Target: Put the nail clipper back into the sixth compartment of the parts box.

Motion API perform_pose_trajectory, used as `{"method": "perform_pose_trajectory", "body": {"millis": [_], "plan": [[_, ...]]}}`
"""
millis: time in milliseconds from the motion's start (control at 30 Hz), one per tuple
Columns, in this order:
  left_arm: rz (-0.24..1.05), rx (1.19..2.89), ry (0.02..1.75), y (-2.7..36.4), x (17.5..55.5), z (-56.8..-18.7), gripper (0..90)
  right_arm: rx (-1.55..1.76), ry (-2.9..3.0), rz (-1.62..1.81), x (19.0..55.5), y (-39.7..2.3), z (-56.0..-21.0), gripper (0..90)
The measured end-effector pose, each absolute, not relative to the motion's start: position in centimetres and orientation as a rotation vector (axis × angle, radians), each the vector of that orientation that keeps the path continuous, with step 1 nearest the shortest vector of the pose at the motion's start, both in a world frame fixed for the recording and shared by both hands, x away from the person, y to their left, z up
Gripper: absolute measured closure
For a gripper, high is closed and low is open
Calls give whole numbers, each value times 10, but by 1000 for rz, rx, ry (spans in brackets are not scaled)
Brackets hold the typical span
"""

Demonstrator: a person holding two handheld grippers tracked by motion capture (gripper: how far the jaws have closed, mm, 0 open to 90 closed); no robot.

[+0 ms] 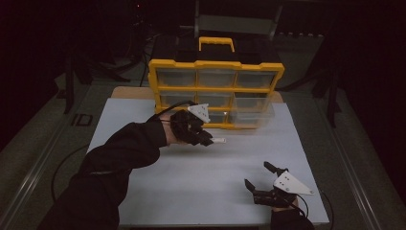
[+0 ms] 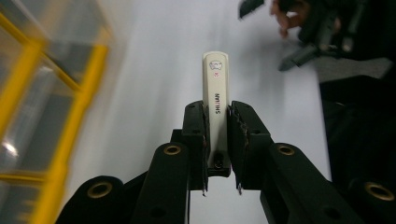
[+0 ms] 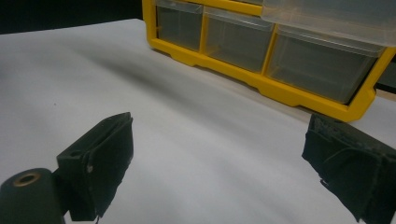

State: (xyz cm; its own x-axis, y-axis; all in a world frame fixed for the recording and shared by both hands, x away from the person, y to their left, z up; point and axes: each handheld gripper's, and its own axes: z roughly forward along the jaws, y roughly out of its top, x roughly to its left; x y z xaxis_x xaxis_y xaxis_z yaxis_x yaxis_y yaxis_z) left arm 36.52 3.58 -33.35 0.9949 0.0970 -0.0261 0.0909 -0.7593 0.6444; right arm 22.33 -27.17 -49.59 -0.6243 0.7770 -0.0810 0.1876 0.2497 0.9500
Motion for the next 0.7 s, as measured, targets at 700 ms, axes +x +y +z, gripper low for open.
{"method": "perform_pose_trajectory", "body": {"millis": [700], "plan": [[70, 2340, 138, 0, 407, -267, 781, 886, 1970, 1392, 224, -272, -497, 85]]}}
